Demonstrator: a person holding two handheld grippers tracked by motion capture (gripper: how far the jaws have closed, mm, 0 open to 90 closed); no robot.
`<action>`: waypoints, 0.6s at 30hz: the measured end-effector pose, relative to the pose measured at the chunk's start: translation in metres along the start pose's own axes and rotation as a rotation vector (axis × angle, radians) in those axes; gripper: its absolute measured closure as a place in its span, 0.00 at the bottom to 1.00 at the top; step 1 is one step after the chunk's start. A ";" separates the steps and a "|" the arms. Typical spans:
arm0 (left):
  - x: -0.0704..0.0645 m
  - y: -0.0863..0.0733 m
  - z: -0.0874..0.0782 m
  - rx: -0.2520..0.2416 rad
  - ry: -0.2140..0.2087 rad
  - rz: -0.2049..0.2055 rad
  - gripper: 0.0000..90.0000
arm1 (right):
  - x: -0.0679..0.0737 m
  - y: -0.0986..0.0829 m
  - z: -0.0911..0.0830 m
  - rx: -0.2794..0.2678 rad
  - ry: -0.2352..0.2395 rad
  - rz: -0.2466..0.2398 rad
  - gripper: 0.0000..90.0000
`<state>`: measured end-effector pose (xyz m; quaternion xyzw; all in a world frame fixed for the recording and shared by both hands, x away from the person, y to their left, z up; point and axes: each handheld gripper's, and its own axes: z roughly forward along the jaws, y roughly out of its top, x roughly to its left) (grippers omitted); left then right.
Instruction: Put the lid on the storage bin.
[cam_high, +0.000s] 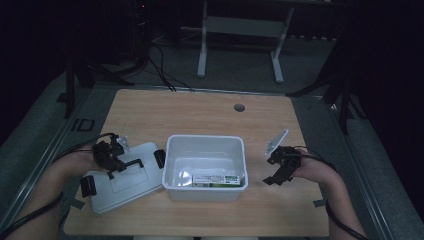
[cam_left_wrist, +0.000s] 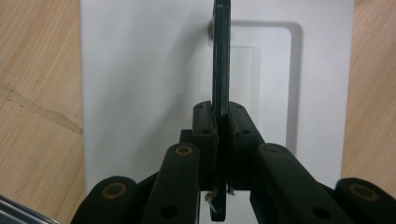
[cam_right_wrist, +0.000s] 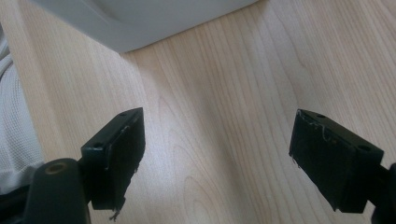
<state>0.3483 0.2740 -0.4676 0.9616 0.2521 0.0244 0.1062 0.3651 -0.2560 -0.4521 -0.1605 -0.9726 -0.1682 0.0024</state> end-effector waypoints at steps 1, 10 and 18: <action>0.001 0.000 -0.003 -0.005 0.003 -0.006 0.94 | 0.000 0.000 0.000 -0.001 0.000 0.000 0.20; 0.001 -0.004 -0.033 -0.012 0.003 -0.015 0.94 | 0.000 -0.004 -0.001 -0.001 0.002 0.005 0.20; 0.000 -0.007 -0.062 -0.019 0.034 -0.017 0.94 | 0.000 -0.006 -0.003 -0.004 0.000 0.009 0.20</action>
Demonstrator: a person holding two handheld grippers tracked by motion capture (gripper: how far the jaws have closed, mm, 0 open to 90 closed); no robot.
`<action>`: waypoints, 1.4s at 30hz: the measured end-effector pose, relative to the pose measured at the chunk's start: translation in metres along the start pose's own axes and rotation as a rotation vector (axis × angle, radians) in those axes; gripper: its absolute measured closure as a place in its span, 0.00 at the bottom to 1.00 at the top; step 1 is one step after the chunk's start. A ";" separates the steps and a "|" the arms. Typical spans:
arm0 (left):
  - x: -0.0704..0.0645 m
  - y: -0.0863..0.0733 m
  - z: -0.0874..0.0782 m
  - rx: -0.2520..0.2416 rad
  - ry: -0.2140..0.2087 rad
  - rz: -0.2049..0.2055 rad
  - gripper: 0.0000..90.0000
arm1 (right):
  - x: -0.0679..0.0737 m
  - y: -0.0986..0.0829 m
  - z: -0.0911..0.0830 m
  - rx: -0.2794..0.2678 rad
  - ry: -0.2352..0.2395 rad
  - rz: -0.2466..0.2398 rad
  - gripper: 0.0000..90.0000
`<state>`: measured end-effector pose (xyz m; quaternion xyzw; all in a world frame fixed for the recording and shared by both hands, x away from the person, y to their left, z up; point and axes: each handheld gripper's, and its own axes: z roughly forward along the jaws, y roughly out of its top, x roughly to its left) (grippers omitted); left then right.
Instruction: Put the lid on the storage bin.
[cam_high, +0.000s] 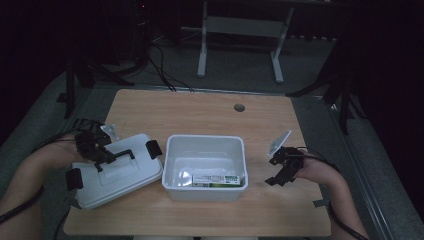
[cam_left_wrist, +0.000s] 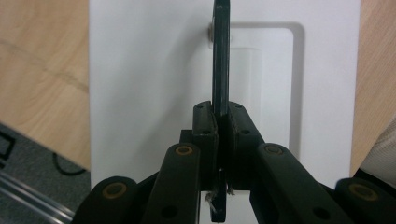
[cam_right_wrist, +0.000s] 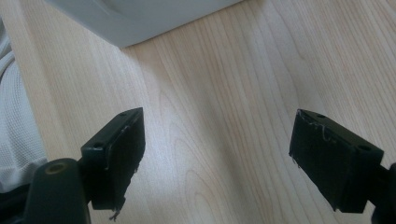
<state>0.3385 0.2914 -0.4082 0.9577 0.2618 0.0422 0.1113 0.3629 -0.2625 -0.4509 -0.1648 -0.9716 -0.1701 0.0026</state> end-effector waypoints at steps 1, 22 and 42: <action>0.000 0.000 -0.004 0.003 -0.001 -0.002 0.94 | 0.000 0.000 0.000 -0.001 0.000 -0.001 0.20; -0.011 0.012 -0.084 -0.059 0.072 0.032 0.94 | 0.003 0.002 -0.002 -0.001 0.003 -0.009 0.20; -0.034 0.068 -0.082 -0.086 0.037 0.158 0.94 | 0.004 0.001 0.003 0.008 0.015 -0.005 0.20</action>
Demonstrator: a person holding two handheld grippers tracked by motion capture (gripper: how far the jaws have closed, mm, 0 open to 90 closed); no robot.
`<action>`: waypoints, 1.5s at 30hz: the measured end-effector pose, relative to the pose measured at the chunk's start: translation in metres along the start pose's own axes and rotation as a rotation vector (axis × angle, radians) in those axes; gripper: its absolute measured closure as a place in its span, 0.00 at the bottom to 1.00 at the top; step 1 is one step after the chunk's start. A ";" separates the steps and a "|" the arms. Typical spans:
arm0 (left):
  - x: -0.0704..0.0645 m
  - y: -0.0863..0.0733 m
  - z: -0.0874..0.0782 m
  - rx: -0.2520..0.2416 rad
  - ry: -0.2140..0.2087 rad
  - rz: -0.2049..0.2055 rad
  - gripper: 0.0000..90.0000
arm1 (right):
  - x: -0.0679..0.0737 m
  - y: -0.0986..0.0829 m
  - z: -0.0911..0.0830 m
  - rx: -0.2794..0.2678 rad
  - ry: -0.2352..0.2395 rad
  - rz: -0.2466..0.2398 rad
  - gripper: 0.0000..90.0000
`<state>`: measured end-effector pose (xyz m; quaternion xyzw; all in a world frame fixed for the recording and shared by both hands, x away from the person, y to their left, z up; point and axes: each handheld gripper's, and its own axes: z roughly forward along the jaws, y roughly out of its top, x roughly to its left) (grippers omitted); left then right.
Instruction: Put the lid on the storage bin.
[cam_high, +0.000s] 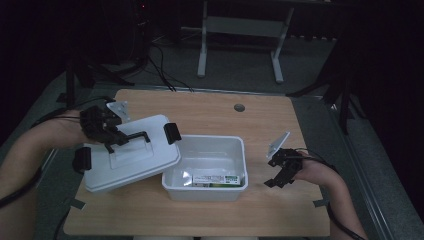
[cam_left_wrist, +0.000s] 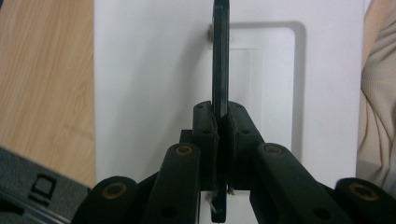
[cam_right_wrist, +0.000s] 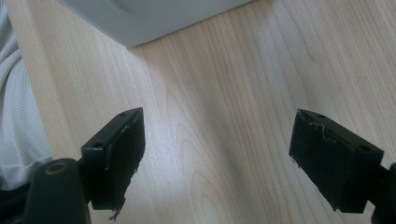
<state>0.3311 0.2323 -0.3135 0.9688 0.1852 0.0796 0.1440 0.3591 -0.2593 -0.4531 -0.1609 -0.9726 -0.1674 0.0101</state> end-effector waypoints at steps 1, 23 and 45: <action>-0.001 0.004 0.002 0.001 -0.006 0.007 0.94 | 0.000 0.000 0.000 0.000 0.000 0.000 0.20; -0.022 0.090 0.026 -0.017 -0.079 0.165 0.94 | 0.001 -0.007 0.002 -0.015 0.009 0.000 0.20; -0.043 0.155 0.048 -0.044 -0.112 0.299 0.94 | 0.002 -0.009 0.005 -0.021 0.020 -0.002 0.20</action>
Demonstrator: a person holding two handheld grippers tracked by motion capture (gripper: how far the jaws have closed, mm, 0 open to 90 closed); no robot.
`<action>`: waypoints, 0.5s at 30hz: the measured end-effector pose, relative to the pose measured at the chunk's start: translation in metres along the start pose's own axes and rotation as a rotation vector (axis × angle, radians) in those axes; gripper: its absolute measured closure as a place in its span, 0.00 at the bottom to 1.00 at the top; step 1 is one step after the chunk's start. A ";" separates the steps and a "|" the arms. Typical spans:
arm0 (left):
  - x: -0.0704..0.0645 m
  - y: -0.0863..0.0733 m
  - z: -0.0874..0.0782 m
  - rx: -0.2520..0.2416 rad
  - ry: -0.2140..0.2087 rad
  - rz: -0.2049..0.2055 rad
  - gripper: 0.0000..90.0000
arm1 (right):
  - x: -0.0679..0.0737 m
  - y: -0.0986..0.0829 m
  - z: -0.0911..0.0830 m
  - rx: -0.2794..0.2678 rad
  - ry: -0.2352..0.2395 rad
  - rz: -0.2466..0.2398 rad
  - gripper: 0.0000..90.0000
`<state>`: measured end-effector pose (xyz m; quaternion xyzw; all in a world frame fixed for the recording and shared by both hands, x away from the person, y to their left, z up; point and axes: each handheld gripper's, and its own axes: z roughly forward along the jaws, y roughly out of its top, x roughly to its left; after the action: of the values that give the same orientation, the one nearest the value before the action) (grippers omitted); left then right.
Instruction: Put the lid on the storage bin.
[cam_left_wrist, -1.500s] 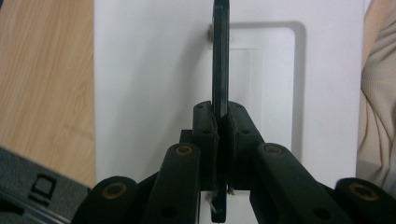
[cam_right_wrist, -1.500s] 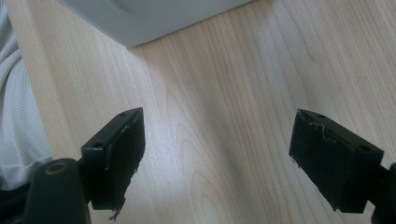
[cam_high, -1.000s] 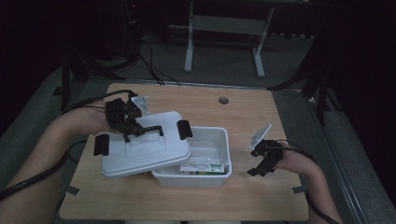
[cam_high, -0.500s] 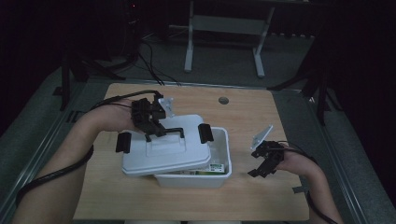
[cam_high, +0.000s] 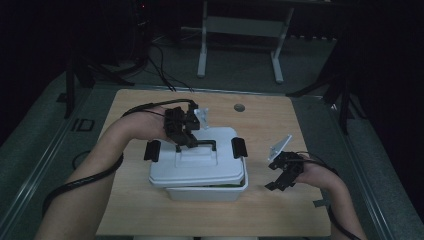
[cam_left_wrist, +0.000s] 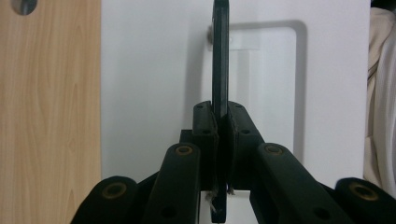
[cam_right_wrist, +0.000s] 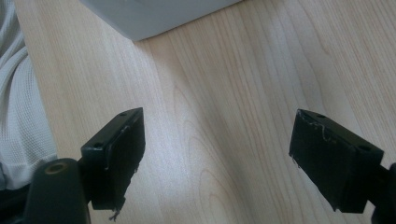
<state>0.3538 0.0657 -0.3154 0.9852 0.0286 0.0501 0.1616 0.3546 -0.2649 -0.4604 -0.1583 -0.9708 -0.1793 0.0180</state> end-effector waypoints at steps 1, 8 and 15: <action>0.000 0.003 0.002 0.003 -0.001 0.006 0.94 | 0.000 0.000 0.000 0.000 0.000 -0.001 0.20; 0.001 0.018 0.016 0.012 -0.013 0.027 0.94 | 0.000 -0.003 0.000 -0.002 0.003 0.001 0.20; 0.002 0.020 0.032 0.041 -0.026 0.038 0.94 | 0.000 -0.005 0.001 0.002 0.004 0.005 0.20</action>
<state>0.3597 0.0366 -0.3385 0.9892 0.0090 0.0397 0.1406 0.3527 -0.2693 -0.4627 -0.1603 -0.9705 -0.1788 0.0206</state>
